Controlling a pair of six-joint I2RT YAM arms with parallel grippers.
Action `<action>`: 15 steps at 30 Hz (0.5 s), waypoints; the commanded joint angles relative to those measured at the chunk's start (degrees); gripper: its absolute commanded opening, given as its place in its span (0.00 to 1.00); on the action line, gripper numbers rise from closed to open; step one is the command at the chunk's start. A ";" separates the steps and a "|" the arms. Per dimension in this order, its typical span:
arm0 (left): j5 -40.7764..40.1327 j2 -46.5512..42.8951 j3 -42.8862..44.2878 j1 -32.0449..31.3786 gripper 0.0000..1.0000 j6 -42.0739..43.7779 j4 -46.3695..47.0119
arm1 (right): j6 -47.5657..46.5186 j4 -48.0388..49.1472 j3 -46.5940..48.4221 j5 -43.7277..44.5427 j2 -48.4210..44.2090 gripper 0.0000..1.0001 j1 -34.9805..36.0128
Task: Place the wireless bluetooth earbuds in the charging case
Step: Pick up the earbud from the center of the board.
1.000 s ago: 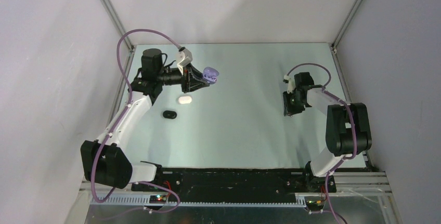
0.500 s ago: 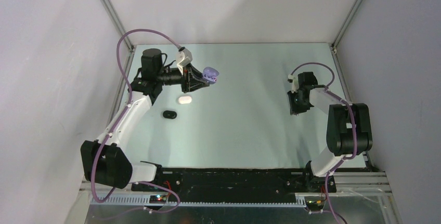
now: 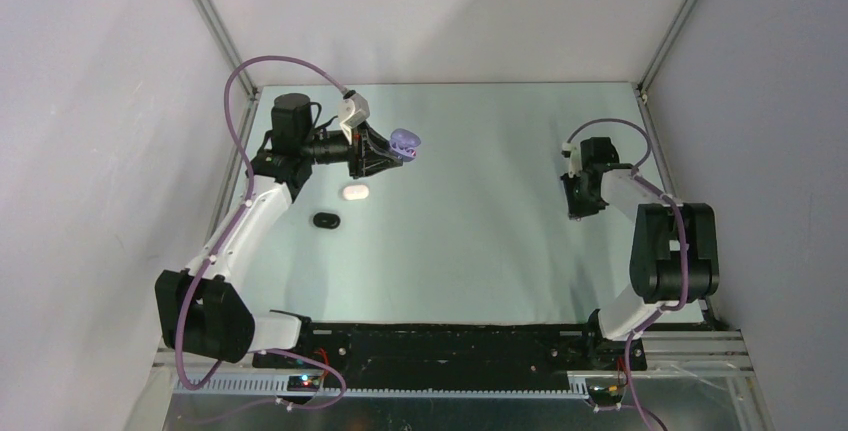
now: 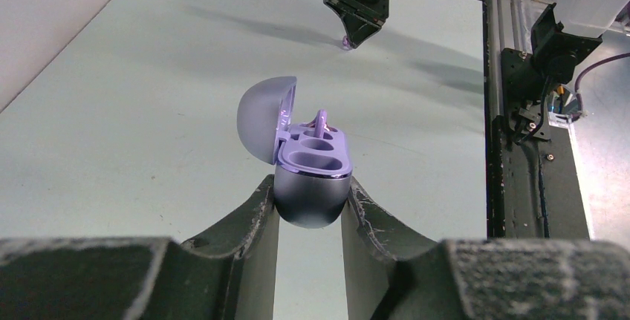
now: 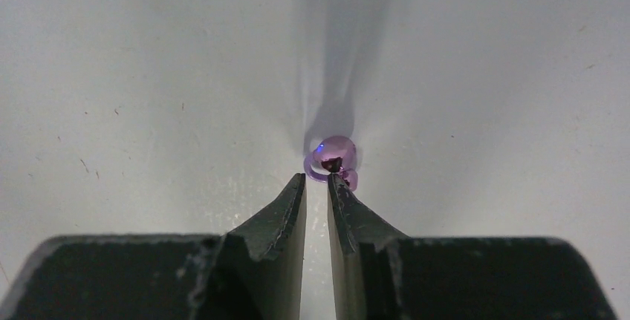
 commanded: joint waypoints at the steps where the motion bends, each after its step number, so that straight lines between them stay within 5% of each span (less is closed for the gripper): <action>1: 0.82 0.14 0.99 0.34 0.00 -1.20 1.31 | -1.19 -0.06 1.62 0.71 -2.43 0.21 -1.72; 15: 0.36 -0.28 0.59 0.27 0.01 -1.30 1.05 | -2.77 0.78 1.58 -1.96 -0.56 0.28 -2.53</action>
